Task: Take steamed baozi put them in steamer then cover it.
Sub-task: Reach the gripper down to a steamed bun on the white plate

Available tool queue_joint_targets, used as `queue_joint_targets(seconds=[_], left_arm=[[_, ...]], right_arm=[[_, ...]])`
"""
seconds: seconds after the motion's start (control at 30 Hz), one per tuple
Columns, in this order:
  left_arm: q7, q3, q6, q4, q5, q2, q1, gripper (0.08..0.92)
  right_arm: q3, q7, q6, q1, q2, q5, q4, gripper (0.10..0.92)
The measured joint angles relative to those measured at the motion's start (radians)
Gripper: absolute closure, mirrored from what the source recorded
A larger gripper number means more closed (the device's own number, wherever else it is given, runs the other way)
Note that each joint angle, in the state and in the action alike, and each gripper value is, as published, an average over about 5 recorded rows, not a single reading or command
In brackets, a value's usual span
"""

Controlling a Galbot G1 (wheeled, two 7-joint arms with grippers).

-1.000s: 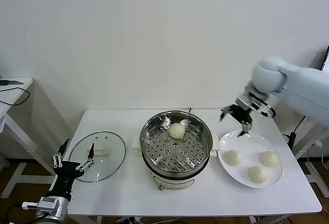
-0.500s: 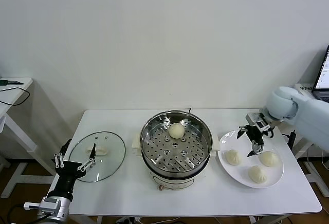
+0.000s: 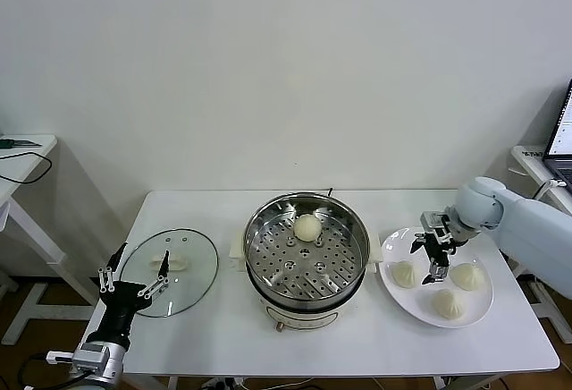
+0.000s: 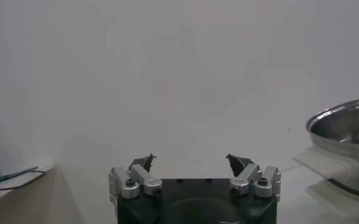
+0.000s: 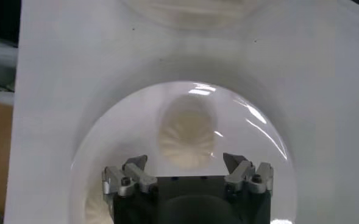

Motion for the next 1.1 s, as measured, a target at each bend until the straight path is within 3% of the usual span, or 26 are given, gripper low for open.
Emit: queue_joint_targets(seconds=[0.87,1.1], left_arm=[[0.0,-0.002,-0.005,0.003,0.005,-0.003,0.002,0.177],[0.0,-0.001,-0.006,0.003,0.005,-0.003,0.003,0.177]], right_arm=[[0.082,0.014,-0.01,-0.089,0.056,-0.049,-0.051,0.203],[0.099,0.016,-0.006,-0.099,0.066,-0.061,-0.057,0.276]])
